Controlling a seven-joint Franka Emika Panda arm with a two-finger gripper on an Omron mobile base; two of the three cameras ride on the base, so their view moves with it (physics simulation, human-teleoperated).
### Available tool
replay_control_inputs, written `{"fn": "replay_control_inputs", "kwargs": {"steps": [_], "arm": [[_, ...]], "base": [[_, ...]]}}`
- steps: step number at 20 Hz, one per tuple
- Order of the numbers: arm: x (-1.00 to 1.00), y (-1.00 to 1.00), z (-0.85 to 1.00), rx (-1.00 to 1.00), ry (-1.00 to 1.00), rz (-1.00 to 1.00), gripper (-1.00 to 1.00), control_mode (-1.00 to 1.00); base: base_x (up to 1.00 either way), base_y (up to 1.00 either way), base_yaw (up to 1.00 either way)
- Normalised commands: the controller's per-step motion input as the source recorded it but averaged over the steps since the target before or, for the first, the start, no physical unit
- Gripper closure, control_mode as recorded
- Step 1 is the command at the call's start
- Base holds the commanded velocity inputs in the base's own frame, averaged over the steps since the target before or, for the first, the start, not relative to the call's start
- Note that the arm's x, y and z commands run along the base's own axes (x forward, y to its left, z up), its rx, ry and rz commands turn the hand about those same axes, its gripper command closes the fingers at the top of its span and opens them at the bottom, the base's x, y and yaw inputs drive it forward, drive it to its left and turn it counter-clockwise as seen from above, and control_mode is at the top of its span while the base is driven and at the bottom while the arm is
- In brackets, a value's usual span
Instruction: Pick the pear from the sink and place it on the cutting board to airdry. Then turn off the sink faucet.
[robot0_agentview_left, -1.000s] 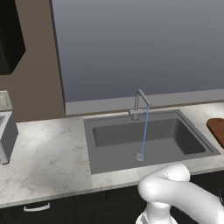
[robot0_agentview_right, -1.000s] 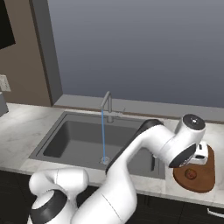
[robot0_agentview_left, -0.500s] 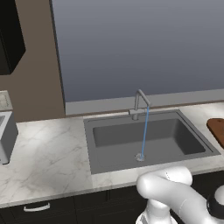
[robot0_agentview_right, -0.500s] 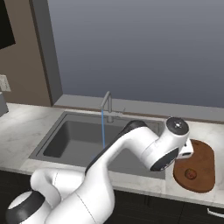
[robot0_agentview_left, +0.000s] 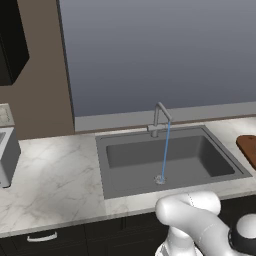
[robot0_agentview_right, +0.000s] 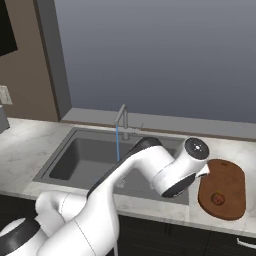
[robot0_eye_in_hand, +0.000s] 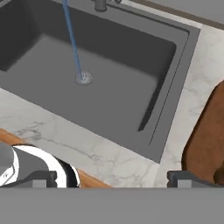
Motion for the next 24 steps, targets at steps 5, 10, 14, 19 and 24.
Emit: {"fn": "replay_control_inputs", "kwargs": {"steps": [5,10,14,19,24], "arm": [[0.01,0.0,0.09,0.06,-0.01,0.27,-1.0,-1.0],[0.05,0.02,0.22,0.09,-0.04,0.16,-1.0,-1.0],[0.01,0.02,0.2,0.18,-0.06,0.02,-1.0,-1.0],[0.0,0.19,0.07,0.14,-0.1,0.01,-1.0,-1.0],[0.01,0.45,0.01,0.03,-0.12,0.06,-1.0,-1.0]], "base": [[0.0,0.0,0.0],[0.0,0.0,0.0],[0.0,0.0,0.0],[0.0,0.0,0.0],[0.0,0.0,0.0]]}}
